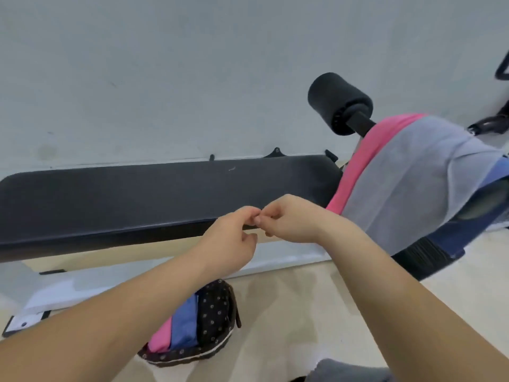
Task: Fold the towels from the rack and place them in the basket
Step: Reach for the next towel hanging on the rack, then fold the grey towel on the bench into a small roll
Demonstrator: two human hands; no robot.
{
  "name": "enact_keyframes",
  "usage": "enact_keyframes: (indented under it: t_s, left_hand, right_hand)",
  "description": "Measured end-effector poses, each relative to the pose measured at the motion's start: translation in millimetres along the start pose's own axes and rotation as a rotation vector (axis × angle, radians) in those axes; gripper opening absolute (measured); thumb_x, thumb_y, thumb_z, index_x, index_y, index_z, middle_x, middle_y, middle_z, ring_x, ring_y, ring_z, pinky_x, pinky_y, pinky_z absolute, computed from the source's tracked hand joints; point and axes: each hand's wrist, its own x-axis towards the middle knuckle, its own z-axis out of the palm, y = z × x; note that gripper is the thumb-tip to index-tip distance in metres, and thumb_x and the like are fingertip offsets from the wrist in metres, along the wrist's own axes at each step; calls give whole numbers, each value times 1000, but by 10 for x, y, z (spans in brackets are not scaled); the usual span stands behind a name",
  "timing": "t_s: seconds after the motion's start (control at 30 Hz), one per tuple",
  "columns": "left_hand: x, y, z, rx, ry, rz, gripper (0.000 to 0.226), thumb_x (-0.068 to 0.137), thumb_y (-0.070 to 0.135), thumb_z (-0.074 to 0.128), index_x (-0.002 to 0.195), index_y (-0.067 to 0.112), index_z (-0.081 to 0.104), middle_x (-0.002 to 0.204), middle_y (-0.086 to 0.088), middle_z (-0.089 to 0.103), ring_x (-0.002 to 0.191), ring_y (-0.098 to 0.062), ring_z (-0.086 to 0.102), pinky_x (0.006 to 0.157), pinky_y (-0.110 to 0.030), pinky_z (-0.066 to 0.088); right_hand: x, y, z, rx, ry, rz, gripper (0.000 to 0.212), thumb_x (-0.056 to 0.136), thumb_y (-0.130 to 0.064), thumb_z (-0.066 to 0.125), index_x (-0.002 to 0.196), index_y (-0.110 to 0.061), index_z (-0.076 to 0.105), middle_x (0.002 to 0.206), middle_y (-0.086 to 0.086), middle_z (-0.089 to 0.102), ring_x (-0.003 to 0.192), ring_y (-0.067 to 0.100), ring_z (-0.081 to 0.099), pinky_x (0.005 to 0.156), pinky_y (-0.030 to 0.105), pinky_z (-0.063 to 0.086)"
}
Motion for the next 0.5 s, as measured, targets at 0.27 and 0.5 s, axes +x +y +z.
enact_keyframes:
  t_s: [0.27,0.5]
  left_hand:
    - [446,1063,610,-61,-130,109,31,96,12,53,117,32,65,114,10,71,85,-7,66,72,-20,53]
    - [1240,1917,666,-149,12,136,15,100,20,55,92,25,66,78,11,68,69,0,62,63,-18,49]
  right_hand:
    - [-434,501,-878,224,626,38,22,99,-37,56,95,-26,75,84,-11,73,85,12,67,77,36,57]
    - [-672,647,-1384,35,1148,118,21,96,-37,55,93,-28,74,88,-8,72,94,20,65,114,48,36]
